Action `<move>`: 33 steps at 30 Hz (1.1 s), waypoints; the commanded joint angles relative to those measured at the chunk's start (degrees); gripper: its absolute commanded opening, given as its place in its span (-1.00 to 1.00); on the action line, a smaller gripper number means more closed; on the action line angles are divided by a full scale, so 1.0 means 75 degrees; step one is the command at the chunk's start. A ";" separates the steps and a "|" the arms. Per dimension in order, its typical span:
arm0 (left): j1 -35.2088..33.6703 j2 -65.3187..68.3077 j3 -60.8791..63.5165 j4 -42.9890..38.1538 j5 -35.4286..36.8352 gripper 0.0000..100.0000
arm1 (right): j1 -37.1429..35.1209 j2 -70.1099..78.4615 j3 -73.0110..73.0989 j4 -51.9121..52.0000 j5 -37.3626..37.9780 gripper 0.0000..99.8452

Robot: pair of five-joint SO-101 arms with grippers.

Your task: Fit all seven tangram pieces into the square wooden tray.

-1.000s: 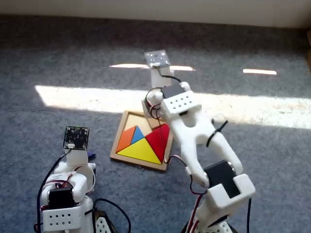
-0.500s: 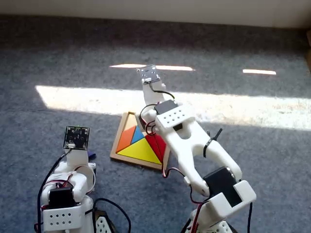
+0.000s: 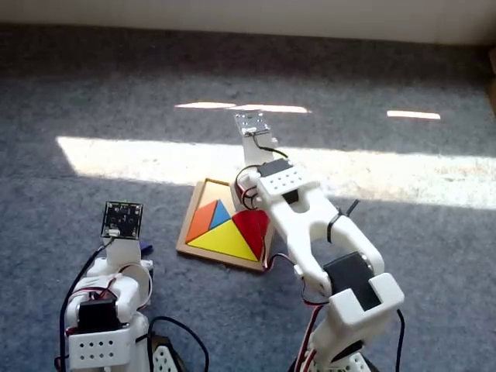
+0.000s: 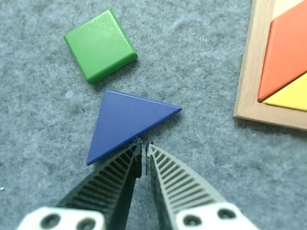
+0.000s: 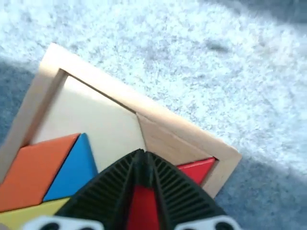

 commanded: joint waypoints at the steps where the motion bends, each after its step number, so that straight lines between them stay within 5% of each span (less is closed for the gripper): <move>1: -0.0100 -0.0311 0.0147 0.0059 -0.0047 -0.91 | 0.0393 -0.0158 -0.0018 -0.0111 0.0082 -0.99; 13: -0.0100 -0.0311 0.0147 0.0059 -0.0047 -0.91 | -0.0100 -0.1952 0.0803 -0.0100 0.0082 -0.99; 33: -0.0100 -0.0311 0.0147 0.0059 -0.0047 -0.91 | -0.0592 -0.0826 0.1541 -0.1248 0.0082 -0.99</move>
